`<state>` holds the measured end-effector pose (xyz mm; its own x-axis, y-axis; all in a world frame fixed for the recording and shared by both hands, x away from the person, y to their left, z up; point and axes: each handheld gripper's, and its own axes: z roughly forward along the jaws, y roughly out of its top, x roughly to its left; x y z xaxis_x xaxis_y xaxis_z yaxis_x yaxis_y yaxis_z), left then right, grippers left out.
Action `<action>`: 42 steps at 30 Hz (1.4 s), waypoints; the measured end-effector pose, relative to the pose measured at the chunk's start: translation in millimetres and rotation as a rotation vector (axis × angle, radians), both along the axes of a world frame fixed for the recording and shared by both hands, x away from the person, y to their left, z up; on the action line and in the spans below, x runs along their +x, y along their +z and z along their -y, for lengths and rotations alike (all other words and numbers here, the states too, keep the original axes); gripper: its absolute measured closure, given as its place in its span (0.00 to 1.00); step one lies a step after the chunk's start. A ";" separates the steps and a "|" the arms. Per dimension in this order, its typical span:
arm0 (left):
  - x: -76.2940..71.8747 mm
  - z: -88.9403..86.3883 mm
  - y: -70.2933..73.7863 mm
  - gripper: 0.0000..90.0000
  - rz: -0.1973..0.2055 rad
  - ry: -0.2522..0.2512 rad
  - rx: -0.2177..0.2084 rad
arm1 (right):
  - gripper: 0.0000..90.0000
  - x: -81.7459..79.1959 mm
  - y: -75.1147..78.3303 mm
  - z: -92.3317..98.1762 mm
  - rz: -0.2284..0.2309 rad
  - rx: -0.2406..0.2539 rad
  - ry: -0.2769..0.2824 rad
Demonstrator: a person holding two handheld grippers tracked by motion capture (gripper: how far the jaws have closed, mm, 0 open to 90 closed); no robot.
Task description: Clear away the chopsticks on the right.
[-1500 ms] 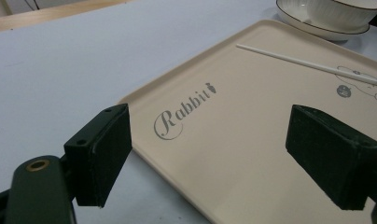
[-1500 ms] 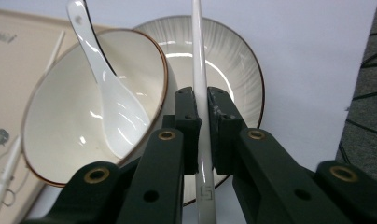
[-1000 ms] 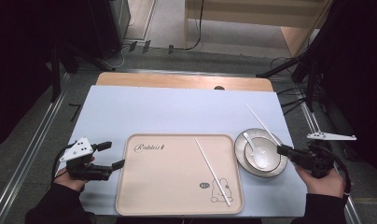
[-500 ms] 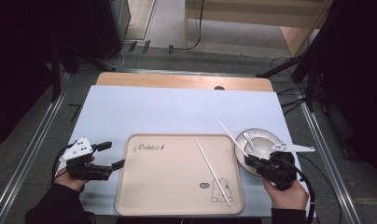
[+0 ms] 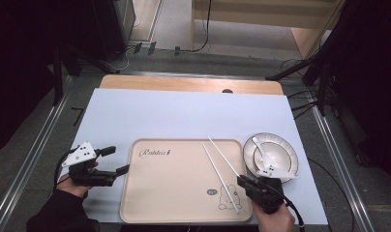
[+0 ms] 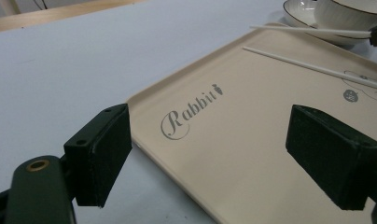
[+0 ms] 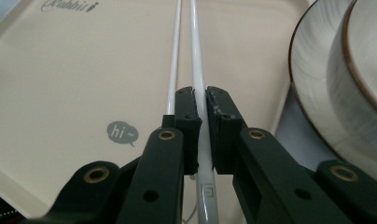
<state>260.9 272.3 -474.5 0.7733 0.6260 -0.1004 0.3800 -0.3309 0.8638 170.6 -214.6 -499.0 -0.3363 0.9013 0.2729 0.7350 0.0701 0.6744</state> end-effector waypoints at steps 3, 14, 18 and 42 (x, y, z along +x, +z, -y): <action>0.0 0.3 -0.2 0.17 -0.001 -0.001 0.000 | 0.94 -1.5 -6.6 -4.4 -0.010 -0.015 0.000; 0.1 -0.5 -0.1 0.16 0.004 0.004 0.007 | 0.93 -0.4 -36.3 -12.8 -0.041 -0.021 0.000; -0.1 0.0 -0.2 0.16 0.004 0.002 0.002 | 0.93 1.3 -36.6 -11.1 -0.048 -0.005 0.003; 0.5 0.6 -0.5 0.16 0.003 -0.008 0.004 | 0.62 63.5 -10.5 -51.0 0.036 -0.038 0.182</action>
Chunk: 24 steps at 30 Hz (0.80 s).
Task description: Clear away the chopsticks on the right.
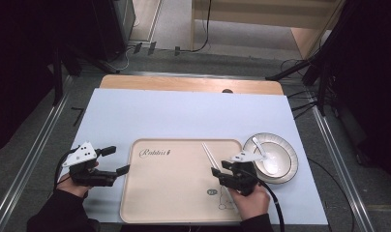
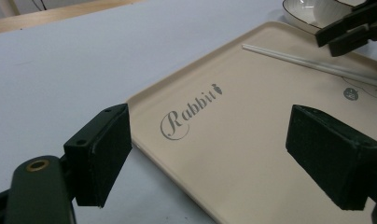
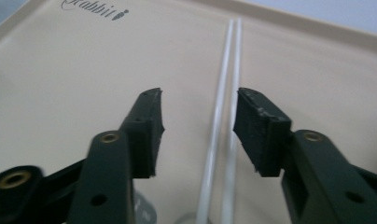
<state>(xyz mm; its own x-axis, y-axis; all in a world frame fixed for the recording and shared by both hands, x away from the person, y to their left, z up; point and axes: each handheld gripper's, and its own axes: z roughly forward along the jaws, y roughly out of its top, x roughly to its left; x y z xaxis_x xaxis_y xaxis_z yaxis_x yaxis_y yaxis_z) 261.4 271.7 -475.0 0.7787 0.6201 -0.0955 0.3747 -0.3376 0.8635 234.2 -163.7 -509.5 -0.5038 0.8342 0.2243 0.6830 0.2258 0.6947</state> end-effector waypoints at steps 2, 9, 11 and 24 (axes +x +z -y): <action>-0.2 -0.6 0.2 0.16 -0.003 0.004 0.003 | 0.78 12.2 -2.0 -7.3 -0.028 0.011 0.033; -0.7 -1.8 -0.1 0.16 0.003 0.004 0.000 | 1.00 42.6 -14.4 -24.4 -0.082 -0.014 0.079; -1.0 -1.9 0.2 0.16 0.004 0.003 0.000 | 1.00 46.4 -19.2 -28.3 -0.087 -0.037 0.077; -2.1 -1.5 0.6 0.16 0.003 0.000 0.003 | 1.00 49.7 -17.5 2.1 -0.093 -0.072 -0.059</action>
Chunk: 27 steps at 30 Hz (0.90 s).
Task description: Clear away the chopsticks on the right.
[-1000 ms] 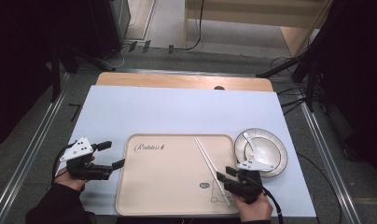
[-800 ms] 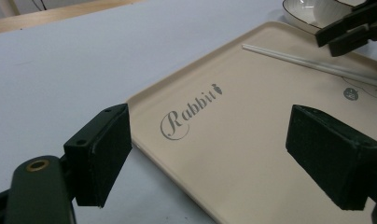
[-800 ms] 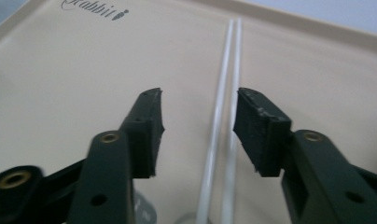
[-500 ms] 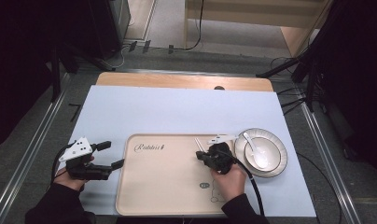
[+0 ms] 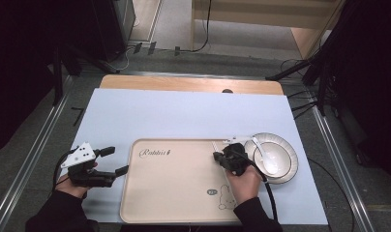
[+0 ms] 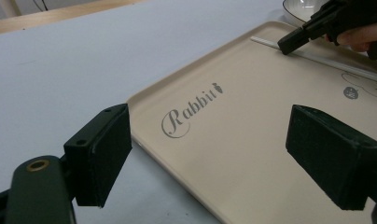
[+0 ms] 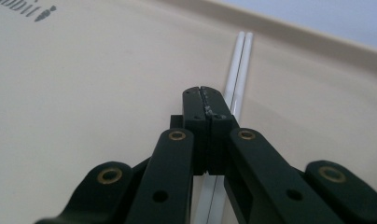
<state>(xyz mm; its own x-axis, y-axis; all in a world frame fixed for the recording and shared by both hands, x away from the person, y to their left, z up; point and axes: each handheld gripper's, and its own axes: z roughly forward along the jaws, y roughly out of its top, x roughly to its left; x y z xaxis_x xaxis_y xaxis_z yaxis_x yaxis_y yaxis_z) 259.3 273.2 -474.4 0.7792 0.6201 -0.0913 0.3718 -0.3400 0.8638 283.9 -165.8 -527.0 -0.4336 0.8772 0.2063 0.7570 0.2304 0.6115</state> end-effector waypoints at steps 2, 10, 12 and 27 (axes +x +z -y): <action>0.1 0.6 -0.3 0.16 0.002 0.000 0.000 | 1.00 -1.6 -0.5 2.9 0.004 0.004 -0.008; 0.3 0.2 -0.2 0.16 -0.004 0.000 0.001 | 0.85 -9.3 14.5 7.1 0.033 0.071 0.020; 0.2 0.6 -0.3 0.16 -0.004 -0.003 0.000 | 0.76 -12.7 24.8 10.8 0.044 0.095 0.055; -0.3 2.0 -1.1 0.16 -0.013 -0.005 0.017 | 0.40 -25.6 63.4 69.1 0.165 0.167 0.312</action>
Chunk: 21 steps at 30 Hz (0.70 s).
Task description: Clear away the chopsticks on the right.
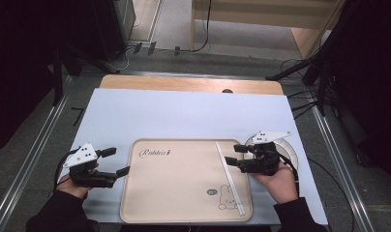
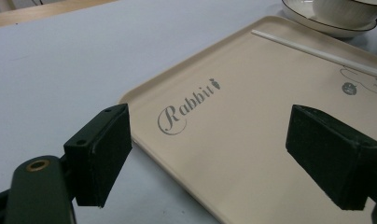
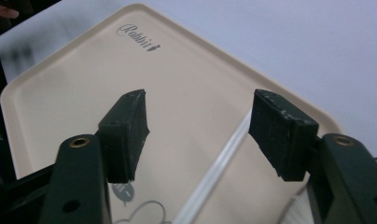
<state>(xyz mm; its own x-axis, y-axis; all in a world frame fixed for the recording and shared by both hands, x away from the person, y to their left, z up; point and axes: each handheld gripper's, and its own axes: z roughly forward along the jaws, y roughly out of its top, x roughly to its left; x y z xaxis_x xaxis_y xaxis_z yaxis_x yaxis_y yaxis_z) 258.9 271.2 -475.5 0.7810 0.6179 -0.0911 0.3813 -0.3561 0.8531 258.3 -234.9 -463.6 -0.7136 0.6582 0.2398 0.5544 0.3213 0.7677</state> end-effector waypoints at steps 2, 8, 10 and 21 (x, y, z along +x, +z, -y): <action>0.0 -0.8 -0.1 0.16 0.002 0.001 -0.009 | 0.39 -2.3 1.2 9.6 0.015 0.009 -0.001; -0.5 -1.4 0.3 0.16 0.003 0.003 -0.010 | 0.38 -13.7 3.3 38.3 0.053 0.014 -0.039; -0.6 -0.7 0.3 0.16 0.003 0.001 -0.010 | 0.37 -19.0 1.2 46.8 0.068 0.024 -0.041; -1.5 -2.8 0.8 0.16 0.006 0.006 -0.014 | 0.33 -37.3 -7.1 76.0 0.084 0.048 -0.085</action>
<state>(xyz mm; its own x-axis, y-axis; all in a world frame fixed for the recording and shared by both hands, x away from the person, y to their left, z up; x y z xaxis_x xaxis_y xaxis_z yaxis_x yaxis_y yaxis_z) 257.4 274.0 -474.7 0.7780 0.6209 -0.0955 0.3785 -0.3419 0.8602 221.0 -310.9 -470.8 -0.6744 0.7065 0.2145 0.5116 0.2376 0.8257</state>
